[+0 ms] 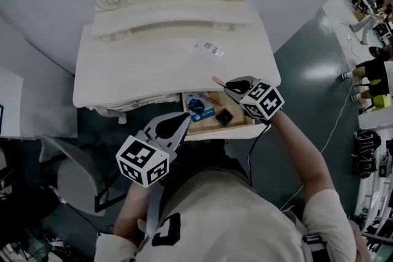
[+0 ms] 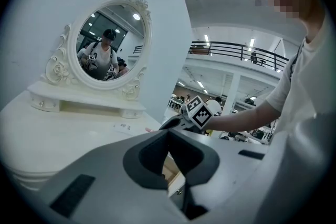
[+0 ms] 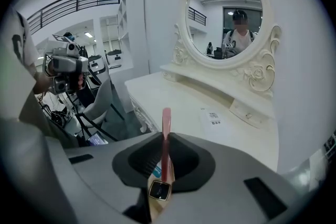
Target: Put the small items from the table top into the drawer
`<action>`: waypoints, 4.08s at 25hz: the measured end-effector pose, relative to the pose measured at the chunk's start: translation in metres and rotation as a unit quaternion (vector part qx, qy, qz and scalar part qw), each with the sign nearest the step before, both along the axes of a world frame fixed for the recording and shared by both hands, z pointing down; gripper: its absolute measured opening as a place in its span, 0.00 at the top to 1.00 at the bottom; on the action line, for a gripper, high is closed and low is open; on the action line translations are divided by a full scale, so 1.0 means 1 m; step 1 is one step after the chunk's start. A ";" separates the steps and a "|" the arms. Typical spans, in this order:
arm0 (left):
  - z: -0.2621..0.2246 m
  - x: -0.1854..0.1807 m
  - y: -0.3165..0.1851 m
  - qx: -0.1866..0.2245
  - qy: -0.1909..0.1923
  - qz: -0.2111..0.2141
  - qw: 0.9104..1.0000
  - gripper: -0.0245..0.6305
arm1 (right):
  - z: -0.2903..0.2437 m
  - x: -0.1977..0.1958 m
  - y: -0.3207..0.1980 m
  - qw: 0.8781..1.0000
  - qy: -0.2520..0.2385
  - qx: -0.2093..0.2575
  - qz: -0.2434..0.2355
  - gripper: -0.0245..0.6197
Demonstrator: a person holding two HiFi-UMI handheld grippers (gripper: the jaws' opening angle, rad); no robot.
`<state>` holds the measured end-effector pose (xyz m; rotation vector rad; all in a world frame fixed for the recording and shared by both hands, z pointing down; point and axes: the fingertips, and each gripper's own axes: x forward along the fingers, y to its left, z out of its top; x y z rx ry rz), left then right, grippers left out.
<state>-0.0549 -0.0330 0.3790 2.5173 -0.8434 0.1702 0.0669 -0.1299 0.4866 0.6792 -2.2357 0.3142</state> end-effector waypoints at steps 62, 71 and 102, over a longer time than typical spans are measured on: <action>0.067 0.022 -0.026 -0.103 -0.080 -0.020 0.991 0.88 | 0.241 0.064 -0.010 0.982 0.172 -0.046 0.067 0.75; 0.059 0.022 -0.027 -0.090 -0.061 -0.015 0.994 0.88 | 0.216 0.075 -0.001 0.982 0.159 -0.043 0.088 0.75; 0.002 -0.001 -0.016 -0.011 -0.006 -0.011 1.000 0.88 | 0.131 0.076 0.005 0.984 0.156 0.007 0.089 0.75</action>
